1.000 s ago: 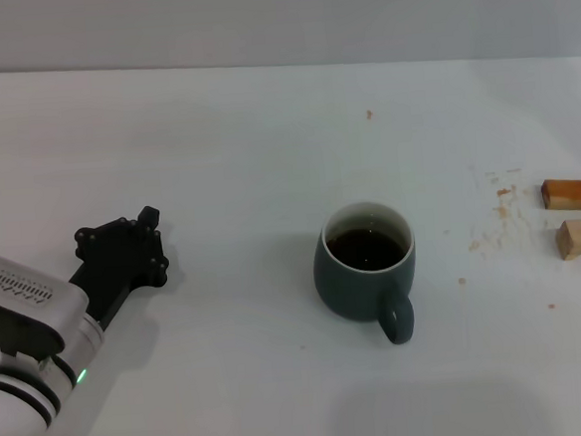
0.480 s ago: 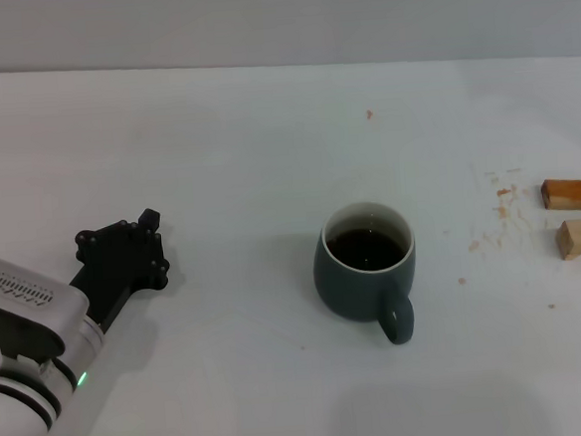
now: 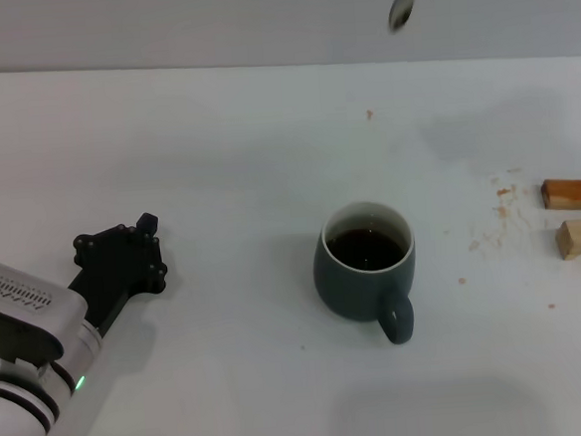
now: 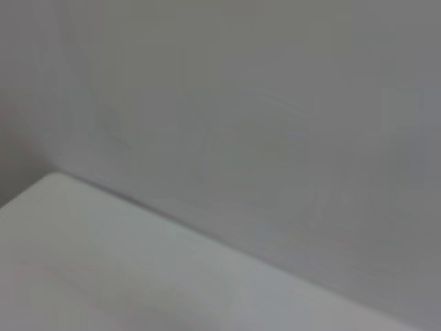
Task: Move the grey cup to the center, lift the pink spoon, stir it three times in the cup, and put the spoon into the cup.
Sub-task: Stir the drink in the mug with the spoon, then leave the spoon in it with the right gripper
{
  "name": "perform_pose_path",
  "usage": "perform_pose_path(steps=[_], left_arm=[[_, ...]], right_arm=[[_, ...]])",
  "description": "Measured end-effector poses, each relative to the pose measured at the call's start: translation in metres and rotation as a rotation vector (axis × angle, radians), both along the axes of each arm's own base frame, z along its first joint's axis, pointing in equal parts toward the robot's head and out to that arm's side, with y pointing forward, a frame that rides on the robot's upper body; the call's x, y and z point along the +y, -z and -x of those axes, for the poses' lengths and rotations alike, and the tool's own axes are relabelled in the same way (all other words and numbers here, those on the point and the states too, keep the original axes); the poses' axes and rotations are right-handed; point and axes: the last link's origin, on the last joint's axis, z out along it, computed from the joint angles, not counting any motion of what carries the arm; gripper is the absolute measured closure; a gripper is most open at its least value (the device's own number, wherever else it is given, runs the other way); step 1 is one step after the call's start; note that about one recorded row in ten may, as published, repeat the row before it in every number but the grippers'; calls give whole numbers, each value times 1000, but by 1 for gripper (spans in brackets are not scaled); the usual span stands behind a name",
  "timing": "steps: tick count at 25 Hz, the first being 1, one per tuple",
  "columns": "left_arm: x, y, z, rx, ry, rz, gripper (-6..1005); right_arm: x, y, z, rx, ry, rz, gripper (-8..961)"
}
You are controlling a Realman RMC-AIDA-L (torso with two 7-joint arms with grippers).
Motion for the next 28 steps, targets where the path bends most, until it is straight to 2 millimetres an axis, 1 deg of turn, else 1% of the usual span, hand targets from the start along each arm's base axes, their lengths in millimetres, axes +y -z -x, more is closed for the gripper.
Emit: perform_pose_path(steps=[7,15,22,28], left_arm=[[0,0,1,2,-3,0,1001],[1,-2,3,8,-6,-6,1001],[1,-2,2,9,-3,-4,1001],[1,-2,2,9,-3,-4,1001]], right_arm=[[-6,25,-27,-29,75,68,885],[-18,69,-42,-96,100,149,885],[-21,79,-49,-83,110,167,885],[-25,92,-52,-95,115,203,886]])
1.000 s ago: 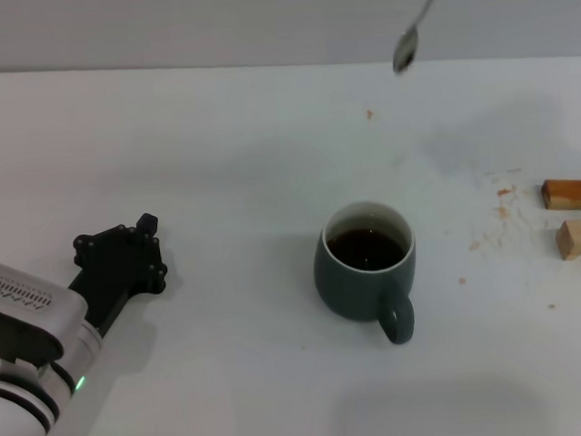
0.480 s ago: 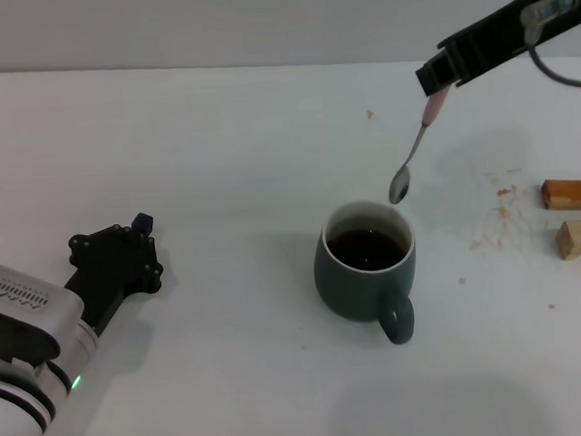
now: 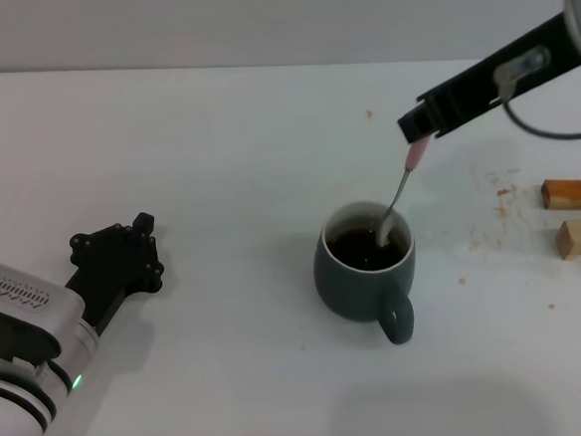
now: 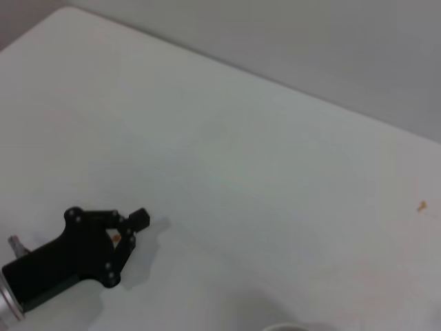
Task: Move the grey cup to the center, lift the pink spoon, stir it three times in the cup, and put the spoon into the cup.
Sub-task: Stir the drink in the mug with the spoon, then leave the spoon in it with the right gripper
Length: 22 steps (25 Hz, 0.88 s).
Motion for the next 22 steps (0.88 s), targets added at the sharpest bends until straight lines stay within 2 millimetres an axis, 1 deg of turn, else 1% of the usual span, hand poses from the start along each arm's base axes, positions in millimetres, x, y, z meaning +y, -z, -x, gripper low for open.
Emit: perform_pose_path(steps=[8,11,16,22], left_arm=[[-1,0,1,1,-4,2,1001],[-2,0,1,1,-5,2,1001],[-2,0,2,1,-6,2,1001],[-2,1,2,2,-5,4,1001]], right_arm=[[7,24,-10,-29,29,56,886],[9,29,-12,-28,35,63,886],[17,27,-17,-44,38,49,885],[25,17,-31,-66,69,18,885]])
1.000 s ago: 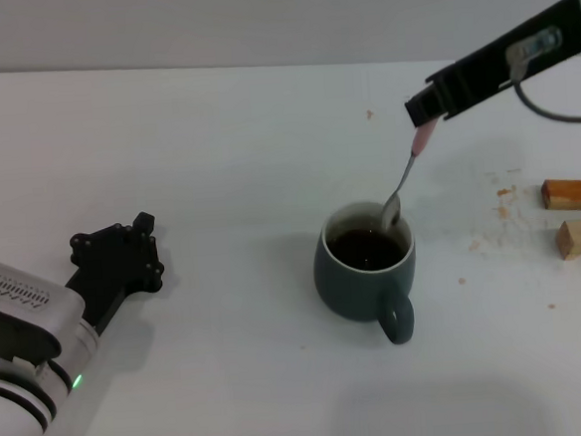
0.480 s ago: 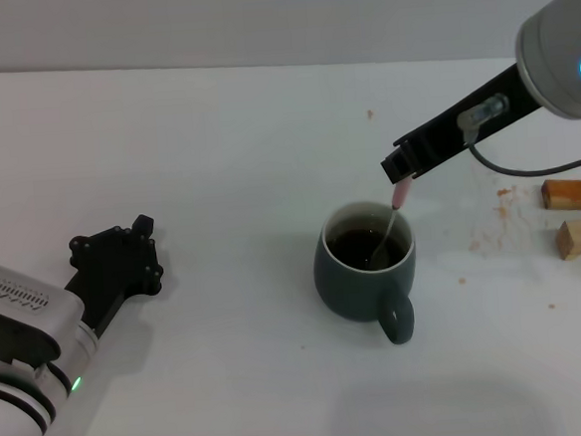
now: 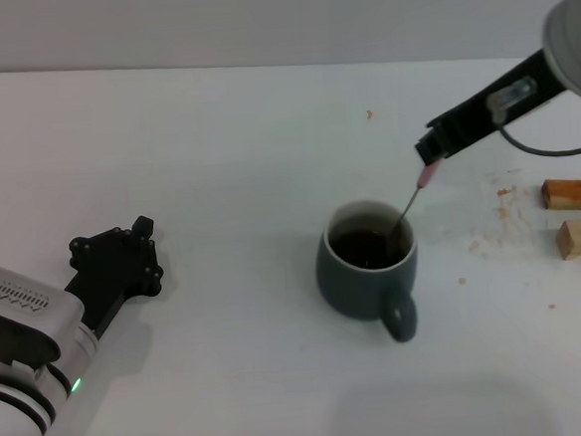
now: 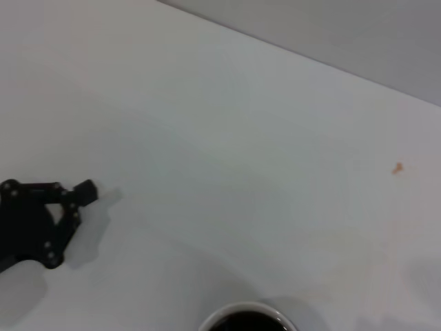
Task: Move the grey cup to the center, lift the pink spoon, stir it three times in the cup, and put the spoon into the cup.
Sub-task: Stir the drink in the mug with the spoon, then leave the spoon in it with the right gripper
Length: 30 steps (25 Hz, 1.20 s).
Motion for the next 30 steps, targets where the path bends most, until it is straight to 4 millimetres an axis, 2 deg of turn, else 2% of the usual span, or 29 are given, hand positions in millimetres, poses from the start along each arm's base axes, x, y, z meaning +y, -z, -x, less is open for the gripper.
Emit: perform_pose_path(steps=[4,9,16,24,30], left_arm=[[0,0,0,1,0,0,1001],[1,0,0,5,0,3,1001],[2,1,-1,3,2,4,1001],[2,2,-2,0,2,5,1001],[2,1,-1,4,1,5,1001]], right_arm=[[-6,-2,-6,21,17,10,886],[-15,9,2,51,5,48,886],[-8,17,8,47,-8,55,886],[9,5,-9,9,23,7,884],[-6,-1,-14,16,26,11,883]])
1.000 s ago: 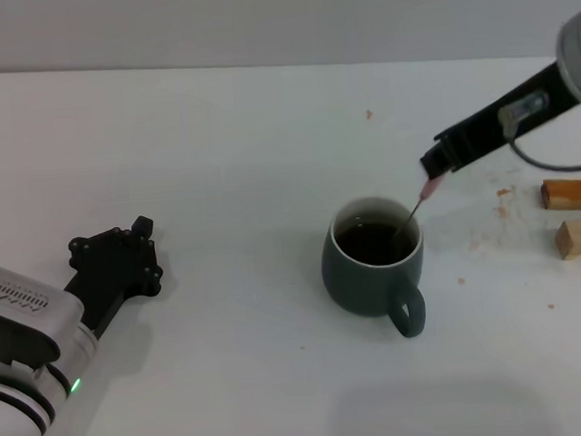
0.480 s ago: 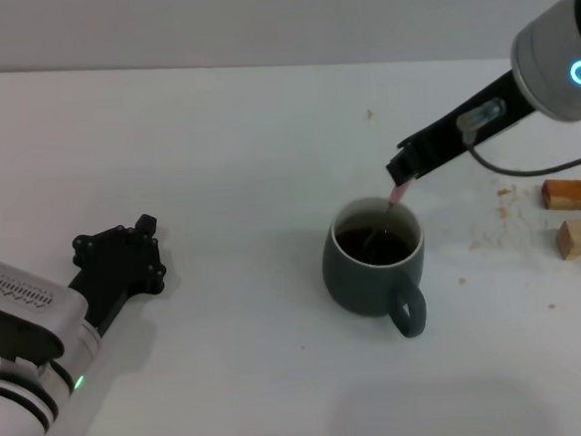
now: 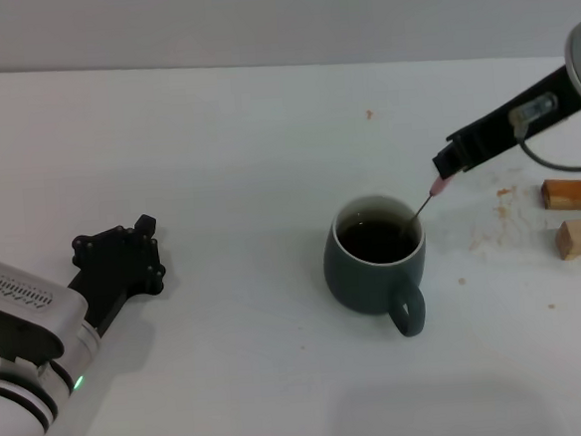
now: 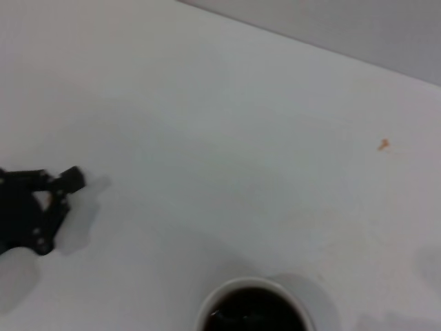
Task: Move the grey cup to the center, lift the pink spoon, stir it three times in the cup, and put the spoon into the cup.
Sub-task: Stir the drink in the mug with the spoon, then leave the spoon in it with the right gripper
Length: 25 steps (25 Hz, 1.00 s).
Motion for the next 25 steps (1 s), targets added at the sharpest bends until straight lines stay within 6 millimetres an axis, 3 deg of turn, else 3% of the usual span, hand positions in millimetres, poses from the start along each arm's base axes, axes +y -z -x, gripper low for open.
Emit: perform_pose_path(steps=[6,11,20,25], left_arm=[[0,0,-1,-2,1,0,1001],[0,1,-1,-4,3,1,1001],[0,-1,0,-5,2,-4,1001],[0,-2,0,-7,1,-10,1001]], right_arm=[[-6,12,12,25,-23,33,883],[0,20,18,17,-36,45,882],[15,8,4,-11,-8,-6,880],[7,5,-4,11,18,-4,879]])
